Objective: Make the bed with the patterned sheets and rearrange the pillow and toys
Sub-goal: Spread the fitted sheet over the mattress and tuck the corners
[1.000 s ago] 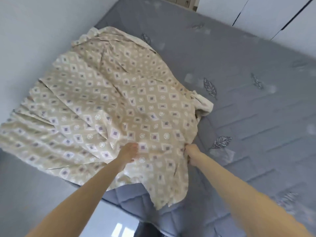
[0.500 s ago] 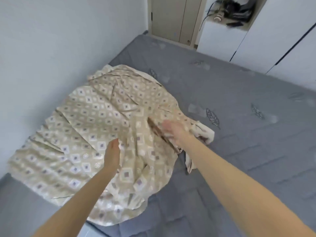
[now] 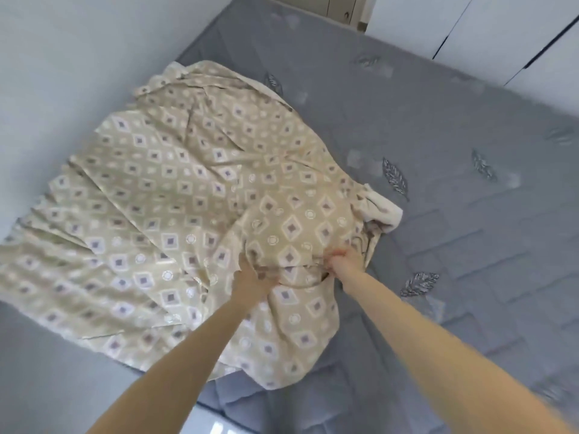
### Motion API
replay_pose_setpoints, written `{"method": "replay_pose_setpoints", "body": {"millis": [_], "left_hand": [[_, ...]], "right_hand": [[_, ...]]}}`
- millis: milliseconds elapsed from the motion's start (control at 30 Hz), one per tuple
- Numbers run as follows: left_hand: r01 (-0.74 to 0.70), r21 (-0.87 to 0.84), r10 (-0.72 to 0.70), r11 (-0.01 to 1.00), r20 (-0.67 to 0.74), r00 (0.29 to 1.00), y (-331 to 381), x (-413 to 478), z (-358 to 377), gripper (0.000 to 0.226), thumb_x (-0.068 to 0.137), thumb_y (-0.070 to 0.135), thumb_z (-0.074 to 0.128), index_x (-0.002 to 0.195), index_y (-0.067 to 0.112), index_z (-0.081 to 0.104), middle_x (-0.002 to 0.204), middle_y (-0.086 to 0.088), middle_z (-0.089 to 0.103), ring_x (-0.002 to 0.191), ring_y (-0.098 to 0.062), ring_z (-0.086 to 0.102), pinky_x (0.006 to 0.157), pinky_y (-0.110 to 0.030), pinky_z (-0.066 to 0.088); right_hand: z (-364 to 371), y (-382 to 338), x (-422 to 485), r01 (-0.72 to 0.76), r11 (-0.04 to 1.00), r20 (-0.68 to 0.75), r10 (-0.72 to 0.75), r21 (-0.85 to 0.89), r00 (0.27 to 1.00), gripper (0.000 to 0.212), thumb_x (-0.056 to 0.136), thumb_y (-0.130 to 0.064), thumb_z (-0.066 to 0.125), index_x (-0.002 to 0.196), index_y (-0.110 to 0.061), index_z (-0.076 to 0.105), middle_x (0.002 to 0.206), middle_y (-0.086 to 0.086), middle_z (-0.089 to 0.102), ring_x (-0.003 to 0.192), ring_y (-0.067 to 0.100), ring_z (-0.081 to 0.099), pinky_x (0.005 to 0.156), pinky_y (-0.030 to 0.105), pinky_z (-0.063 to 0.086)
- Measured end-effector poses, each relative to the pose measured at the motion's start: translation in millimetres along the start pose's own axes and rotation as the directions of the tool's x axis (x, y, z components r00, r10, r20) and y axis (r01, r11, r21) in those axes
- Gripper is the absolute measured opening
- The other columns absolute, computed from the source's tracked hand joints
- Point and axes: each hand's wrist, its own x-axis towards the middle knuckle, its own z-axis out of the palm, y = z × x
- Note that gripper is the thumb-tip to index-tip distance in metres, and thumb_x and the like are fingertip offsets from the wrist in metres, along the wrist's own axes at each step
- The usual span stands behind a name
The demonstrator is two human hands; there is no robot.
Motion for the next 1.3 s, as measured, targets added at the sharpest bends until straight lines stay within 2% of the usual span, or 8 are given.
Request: {"method": "replay_pose_setpoints", "body": {"millis": [133,233,467,700,833,933,1133,1300], "left_hand": [[-0.144,0.081,0.156,0.986,-0.172,0.973,6.2,10.4,-3.5,0.025,0.098,0.023,0.043,0.111,0.003,0.051,0.098,-0.016,0.061,0.095,-0.035,0.059,0.077,-0.037,0.046],[-0.245,-0.037,0.229,0.969,-0.239,0.944,11.0,8.4,-8.1,0.021,0.100,0.021,0.037,0.095,0.008,0.052,0.077,-0.005,0.056,0.080,-0.029,0.057,0.066,-0.033,0.037],[-0.389,-0.095,0.342,0.916,-0.321,0.883,23.3,-12.9,-34.0,0.036,0.102,0.029,0.033,0.133,0.017,0.047,0.087,0.001,0.056,0.088,-0.021,0.056,0.075,-0.031,0.035],[-0.416,-0.190,0.303,0.889,-0.436,0.847,27.9,-54.0,-46.1,0.036,0.098,0.023,0.046,0.063,0.016,0.038,0.062,0.002,0.039,0.059,-0.016,0.038,0.052,-0.024,0.027],[-0.433,-0.200,0.352,0.879,-0.341,0.872,25.7,-91.5,-46.4,0.018,0.097,0.020,0.049,0.106,0.013,0.063,0.096,-0.002,0.058,0.085,-0.018,0.051,0.067,-0.022,0.039],[-0.442,-0.178,0.372,0.879,-0.325,0.870,17.8,-130.3,-40.6,0.045,0.091,0.011,0.056,0.135,0.014,0.050,0.128,-0.001,0.054,0.110,-0.017,0.053,0.084,-0.025,0.047],[-0.537,0.051,0.534,0.842,-0.218,0.817,-0.8,-222.8,-9.7,0.081,0.074,0.001,0.071,0.142,0.029,0.036,0.146,-0.008,0.027,0.131,-0.022,0.030,0.103,-0.034,0.035],[-0.504,0.185,0.506,0.843,0.040,0.861,-11.5,-294.4,17.8,0.118,0.055,0.038,0.088,0.141,0.057,0.009,0.147,0.002,0.003,0.140,-0.025,0.009,0.113,-0.046,0.024]], "right_hand": [[0.9,26.7,9.5,-0.081,0.984,0.007,0.084,-0.158,0.996,0.070,0.086,-0.009,0.066,0.145,0.000,0.029,0.143,0.013,0.043,0.129,0.031,0.044,0.102,0.036,0.041],[8.5,37.8,11.2,-0.190,0.968,0.076,0.204,-0.166,0.976,0.076,0.093,-0.031,0.058,0.150,-0.004,0.015,0.152,0.012,0.031,0.134,0.030,0.038,0.108,0.037,0.037],[13.1,55.4,-9.6,-0.180,0.981,0.194,0.190,-0.066,0.962,0.034,0.091,-0.030,0.062,0.114,-0.005,0.059,0.093,0.007,0.066,0.076,0.018,0.060,0.061,0.026,0.046],[-29.7,34.3,-49.5,0.023,0.989,0.060,-0.032,0.145,0.998,0.016,0.089,-0.029,0.062,0.089,-0.013,0.064,0.089,0.006,0.064,0.076,0.017,0.058,0.070,0.025,0.047],[-66.5,20.8,-91.7,0.105,0.967,0.076,-0.125,0.231,0.989,0.007,0.092,-0.018,0.058,0.094,-0.012,0.060,0.084,0.003,0.064,0.074,0.019,0.061,0.077,0.034,0.051],[-94.4,1.8,-136.7,0.175,0.934,0.097,-0.214,0.313,0.972,0.002,0.091,-0.016,0.059,0.092,-0.014,0.059,0.082,0.004,0.066,0.067,0.019,0.065,0.062,0.030,0.056],[-140.0,-19.5,-235.8,0.349,0.874,0.244,-0.439,0.337,0.864,0.014,0.089,-0.015,0.061,0.101,-0.009,0.064,0.074,0.003,0.070,0.061,0.015,0.067,0.066,0.027,0.052],[-174.0,-16.5,-311.9,0.468,0.833,0.330,-0.549,0.296,0.768,0.015,0.085,-0.021,0.066,0.074,-0.016,0.058,0.072,0.000,0.071,0.065,0.014,0.069,0.068,0.021,0.047]]}}
